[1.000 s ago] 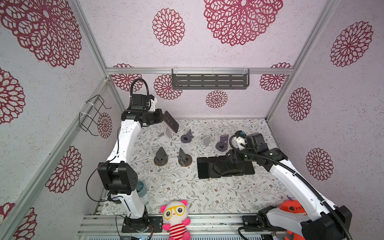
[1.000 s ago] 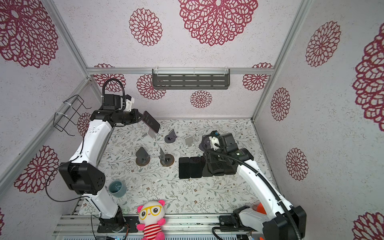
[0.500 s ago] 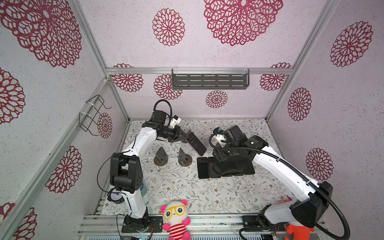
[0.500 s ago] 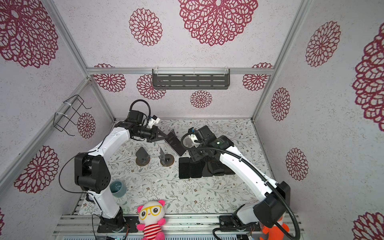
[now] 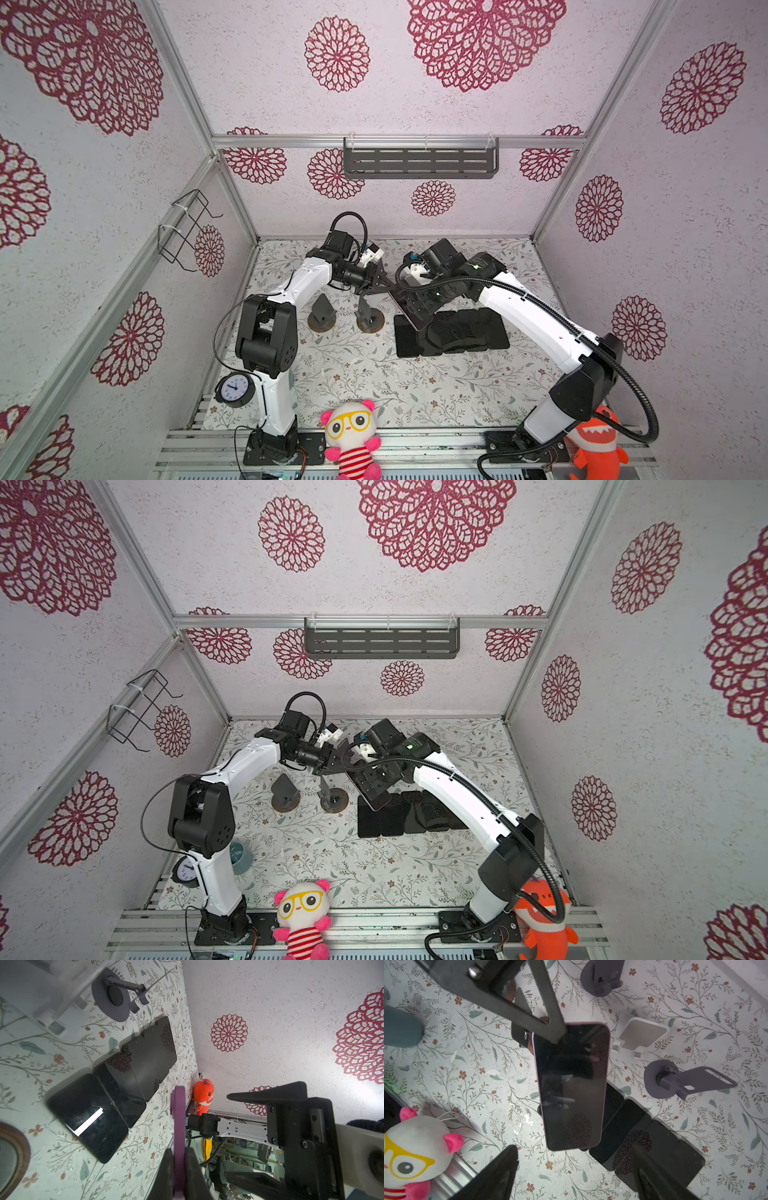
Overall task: Remove the phone from the phone stand
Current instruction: 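Bring the pink phone toward the right gripper while the right gripper approaches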
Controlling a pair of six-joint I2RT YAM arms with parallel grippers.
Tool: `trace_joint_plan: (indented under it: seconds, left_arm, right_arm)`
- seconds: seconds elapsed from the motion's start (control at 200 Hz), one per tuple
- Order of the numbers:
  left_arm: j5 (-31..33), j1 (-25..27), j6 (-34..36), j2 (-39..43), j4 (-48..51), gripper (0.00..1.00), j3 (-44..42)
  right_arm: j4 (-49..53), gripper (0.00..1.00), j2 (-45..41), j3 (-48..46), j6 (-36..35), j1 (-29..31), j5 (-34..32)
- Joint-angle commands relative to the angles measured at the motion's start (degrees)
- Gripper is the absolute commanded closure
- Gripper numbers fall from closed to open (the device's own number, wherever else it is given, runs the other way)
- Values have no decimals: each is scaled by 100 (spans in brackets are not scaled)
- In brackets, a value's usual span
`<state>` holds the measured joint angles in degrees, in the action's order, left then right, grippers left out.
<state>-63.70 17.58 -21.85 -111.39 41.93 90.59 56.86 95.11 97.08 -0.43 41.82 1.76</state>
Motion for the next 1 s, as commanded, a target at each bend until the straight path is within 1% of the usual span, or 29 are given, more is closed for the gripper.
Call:
trace_joint_plan:
  seconds: [0.0, 0.19, 0.275, 0.39, 0.6, 0.831, 0.996]
  left_arm:
    - [-376, 35, 119, 63, -93, 100, 86]
    - [-411, 35, 107, 72, -124, 100, 60]
    - [-404, 36, 70, 61, -152, 100, 47]
    - [-393, 36, 38, 50, -179, 100, 38]
    - [-388, 34, 24, 67, -196, 100, 29]
    - [-379, 35, 17, 48, -208, 100, 38]
    - [-369, 35, 19, 63, -207, 100, 29]
  right_arm:
    - [84, 10, 157, 145, 17, 19, 142]
    - [-230, 10, 365, 35, 122, 28, 10]
    - [-281, 13, 455, 26, 247, 29, -48]
    - [-442, 17, 500, -93, 346, 54, 47]
    - [-594, 19, 522, -271, 386, 63, -139]
    - [-756, 25, 473, -425, 386, 59, -81]
    - [-815, 26, 533, -461, 369, 54, -46]
